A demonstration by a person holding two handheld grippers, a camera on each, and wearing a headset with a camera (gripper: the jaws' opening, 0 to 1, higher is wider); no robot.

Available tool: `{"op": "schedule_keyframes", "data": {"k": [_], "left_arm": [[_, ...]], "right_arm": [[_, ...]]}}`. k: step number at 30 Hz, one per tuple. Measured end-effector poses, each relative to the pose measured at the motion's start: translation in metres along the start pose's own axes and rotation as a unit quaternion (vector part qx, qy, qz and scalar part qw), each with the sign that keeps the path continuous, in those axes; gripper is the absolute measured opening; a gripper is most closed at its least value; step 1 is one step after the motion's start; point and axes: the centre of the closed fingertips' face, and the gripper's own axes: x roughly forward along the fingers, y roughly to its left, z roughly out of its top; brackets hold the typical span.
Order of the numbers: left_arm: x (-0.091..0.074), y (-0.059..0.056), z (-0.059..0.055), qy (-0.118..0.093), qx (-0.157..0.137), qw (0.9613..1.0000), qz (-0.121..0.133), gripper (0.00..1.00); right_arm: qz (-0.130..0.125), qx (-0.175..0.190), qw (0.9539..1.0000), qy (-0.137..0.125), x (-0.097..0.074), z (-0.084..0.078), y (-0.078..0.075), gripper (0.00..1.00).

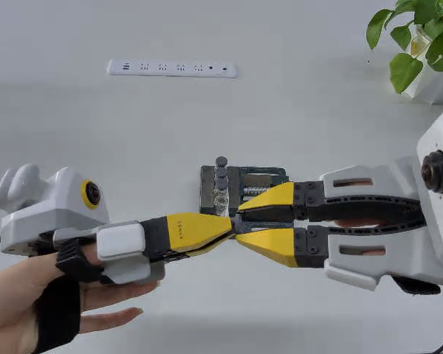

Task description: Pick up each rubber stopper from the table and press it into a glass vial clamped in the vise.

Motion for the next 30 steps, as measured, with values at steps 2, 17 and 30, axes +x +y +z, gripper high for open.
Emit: {"op": "schedule_keyframes", "data": {"k": [2, 17, 30], "left_arm": [[0.0002, -0.0022, -0.0009, 0.003, -0.001, 1.0000, -0.004, 0.04], [-0.0004, -0.0072, -0.0002, -0.001, 0.006, 0.9999, -0.013, 0.04], [-0.0013, -0.0105, -0.0003, -0.002, 0.007, 0.9998, -0.019, 0.04]], "right_arm": [[0.004, 0.002, 1.0000, -0.002, -0.0001, 0.0019, 0.0011, 0.07], [0.002, 0.010, 0.9999, -0.005, 0.0004, 0.0063, 0.0010, 0.08], [0.006, 0.017, 0.9998, -0.008, 0.0010, 0.0085, 0.0017, 0.08]]}}
